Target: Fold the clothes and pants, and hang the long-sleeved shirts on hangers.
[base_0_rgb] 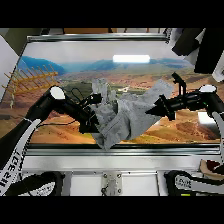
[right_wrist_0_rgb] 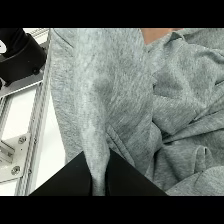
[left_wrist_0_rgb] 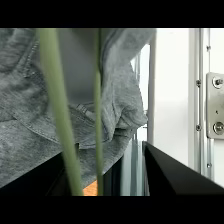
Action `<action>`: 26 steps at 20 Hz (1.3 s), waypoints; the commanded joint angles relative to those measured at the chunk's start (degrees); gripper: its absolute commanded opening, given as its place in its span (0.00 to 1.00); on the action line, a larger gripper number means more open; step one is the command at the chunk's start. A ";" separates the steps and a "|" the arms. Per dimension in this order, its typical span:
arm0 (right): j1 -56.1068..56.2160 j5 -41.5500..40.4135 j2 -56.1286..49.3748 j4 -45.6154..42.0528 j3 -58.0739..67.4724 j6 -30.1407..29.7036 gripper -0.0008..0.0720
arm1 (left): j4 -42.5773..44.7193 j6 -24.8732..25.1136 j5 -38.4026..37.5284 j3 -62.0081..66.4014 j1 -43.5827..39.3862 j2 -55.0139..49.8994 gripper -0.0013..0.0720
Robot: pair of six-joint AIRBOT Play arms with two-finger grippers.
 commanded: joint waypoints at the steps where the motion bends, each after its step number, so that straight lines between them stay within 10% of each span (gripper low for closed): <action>1: -0.02 0.04 0.00 -0.04 0.02 -0.02 0.03 | 0.37 -1.33 0.44 0.00 0.04 -0.02 0.58; 26: -0.02 -3.19 0.02 7.78 0.02 1.05 0.02 | 0.76 -11.63 2.67 0.00 4.85 3.58 0.58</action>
